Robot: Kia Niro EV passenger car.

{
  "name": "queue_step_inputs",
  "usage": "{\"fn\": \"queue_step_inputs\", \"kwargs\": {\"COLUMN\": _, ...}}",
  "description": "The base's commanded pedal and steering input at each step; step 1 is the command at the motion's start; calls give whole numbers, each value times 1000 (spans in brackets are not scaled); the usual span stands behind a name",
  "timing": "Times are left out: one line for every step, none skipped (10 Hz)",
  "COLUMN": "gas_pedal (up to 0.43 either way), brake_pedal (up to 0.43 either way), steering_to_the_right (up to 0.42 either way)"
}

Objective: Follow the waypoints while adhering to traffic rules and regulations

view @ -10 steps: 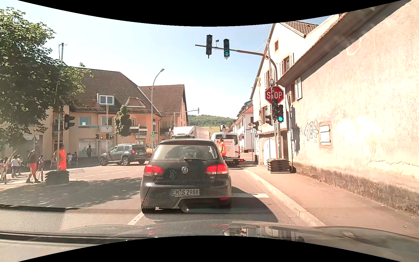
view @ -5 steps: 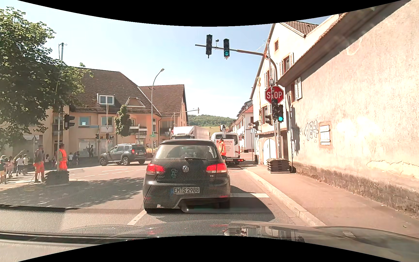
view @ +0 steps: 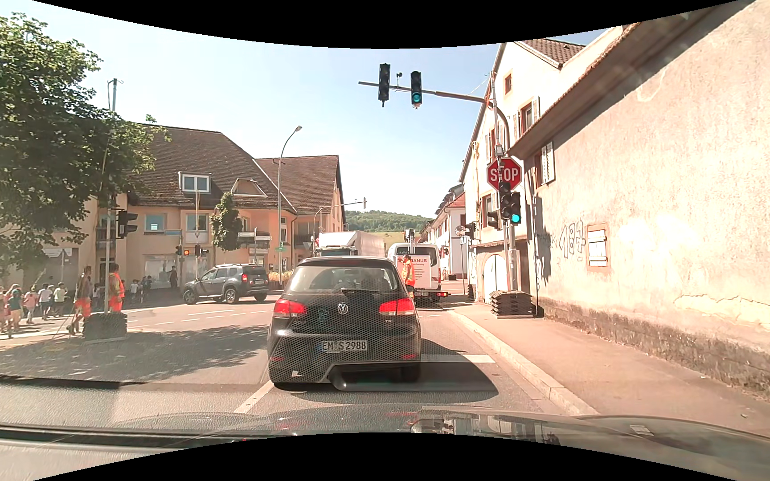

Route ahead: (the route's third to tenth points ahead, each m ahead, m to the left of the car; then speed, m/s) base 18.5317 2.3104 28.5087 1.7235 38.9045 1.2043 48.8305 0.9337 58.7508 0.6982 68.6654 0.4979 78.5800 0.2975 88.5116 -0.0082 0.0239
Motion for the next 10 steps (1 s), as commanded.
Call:
{"fn": "queue_step_inputs", "kwargs": {"gas_pedal": 0, "brake_pedal": 250, "steering_to_the_right": -7}}
{"fn": "queue_step_inputs", "kwargs": {"gas_pedal": 0, "brake_pedal": 250, "steering_to_the_right": -7}}
{"fn": "queue_step_inputs", "kwargs": {"gas_pedal": 0, "brake_pedal": 250, "steering_to_the_right": -7}}
{"fn": "queue_step_inputs", "kwargs": {"gas_pedal": 0, "brake_pedal": 250, "steering_to_the_right": -7}}
{"fn": "queue_step_inputs", "kwargs": {"gas_pedal": 0, "brake_pedal": 250, "steering_to_the_right": -7}}
{"fn": "queue_step_inputs", "kwargs": {"gas_pedal": 0, "brake_pedal": 250, "steering_to_the_right": -7}}
{"fn": "queue_step_inputs", "kwargs": {"gas_pedal": 0, "brake_pedal": 250, "steering_to_the_right": -7}}
{"fn": "queue_step_inputs", "kwargs": {"gas_pedal": 0, "brake_pedal": 250, "steering_to_the_right": -7}}
{"fn": "queue_step_inputs", "kwargs": {"gas_pedal": 0, "brake_pedal": 256, "steering_to_the_right": -7}}
{"fn": "queue_step_inputs", "kwargs": {"gas_pedal": 0, "brake_pedal": 250, "steering_to_the_right": -7}}
